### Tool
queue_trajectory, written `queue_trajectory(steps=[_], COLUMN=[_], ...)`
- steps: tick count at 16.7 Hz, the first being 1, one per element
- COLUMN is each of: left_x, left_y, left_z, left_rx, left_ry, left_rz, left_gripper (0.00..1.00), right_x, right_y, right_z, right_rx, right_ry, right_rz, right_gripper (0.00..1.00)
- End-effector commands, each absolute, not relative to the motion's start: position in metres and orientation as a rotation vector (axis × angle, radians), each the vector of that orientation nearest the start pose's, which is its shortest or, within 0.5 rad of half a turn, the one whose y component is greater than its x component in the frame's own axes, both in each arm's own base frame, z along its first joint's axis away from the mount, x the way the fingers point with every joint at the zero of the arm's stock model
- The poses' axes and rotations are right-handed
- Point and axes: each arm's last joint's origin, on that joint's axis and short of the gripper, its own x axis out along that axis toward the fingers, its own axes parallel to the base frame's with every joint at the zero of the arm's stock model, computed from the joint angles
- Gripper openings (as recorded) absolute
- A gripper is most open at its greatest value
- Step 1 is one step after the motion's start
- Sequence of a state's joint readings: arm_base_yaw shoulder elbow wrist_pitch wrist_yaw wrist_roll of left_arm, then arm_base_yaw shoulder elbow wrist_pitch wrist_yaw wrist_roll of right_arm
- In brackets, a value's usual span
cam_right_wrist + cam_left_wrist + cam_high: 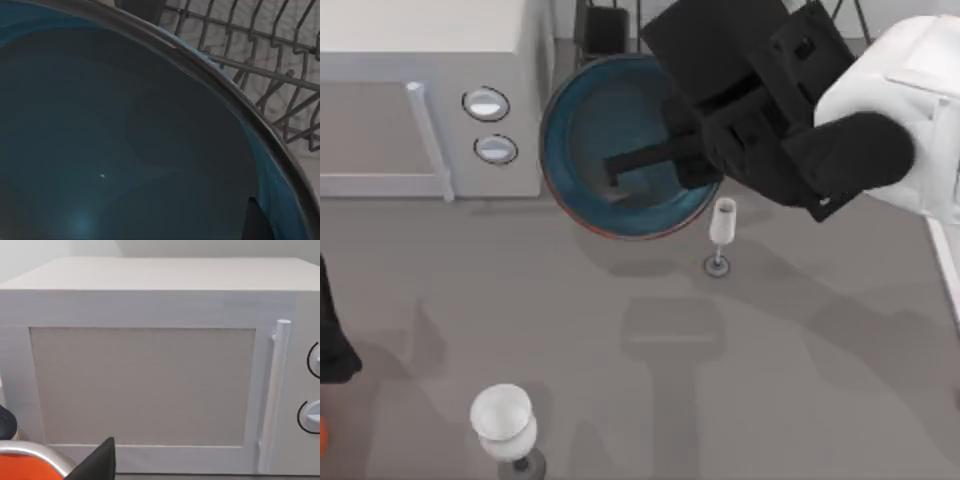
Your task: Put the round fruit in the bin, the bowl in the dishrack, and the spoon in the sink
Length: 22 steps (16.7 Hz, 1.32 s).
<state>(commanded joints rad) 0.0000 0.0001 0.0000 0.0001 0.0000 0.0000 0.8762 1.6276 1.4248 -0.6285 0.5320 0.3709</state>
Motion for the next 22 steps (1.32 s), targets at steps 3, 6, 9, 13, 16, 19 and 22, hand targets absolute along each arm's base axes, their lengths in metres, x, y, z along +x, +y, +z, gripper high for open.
queue_trajectory(steps=[3,6,9,13,16,19,22], left_x=[0.106,0.106,0.106,0.106,0.106,0.106,0.106], left_y=[-0.001,-0.001,-0.001,-0.001,-0.001,-0.001,-0.001], left_z=[0.160,0.160,0.160,0.160,0.160,0.160,0.160], left_rx=[0.000,0.000,0.000,0.000,0.000,0.000,0.000], left_ry=[0.000,0.000,0.000,0.000,0.000,0.000,0.000], left_rz=[0.000,0.000,0.000,0.000,0.000,0.000,0.000], left_gripper=[1.00,1.00,1.00,1.00,1.00,1.00,1.00], right_x=[0.223,0.203,0.187,0.182,0.185,0.205,0.251], right_y=[0.278,0.275,0.267,0.264,0.265,0.277,0.294], right_z=[0.344,0.385,0.413,0.419,0.417,0.402,0.362], right_rx=[-0.156,-0.078,-0.015,0.000,-0.003,-0.004,-0.008], right_ry=[0.354,0.128,0.020,0.000,0.003,0.004,0.007], right_rz=[0.163,0.071,0.004,-0.010,-0.014,-0.009,-0.007], right_gripper=[0.00,0.00,0.00,0.00,0.00,0.00,0.00])
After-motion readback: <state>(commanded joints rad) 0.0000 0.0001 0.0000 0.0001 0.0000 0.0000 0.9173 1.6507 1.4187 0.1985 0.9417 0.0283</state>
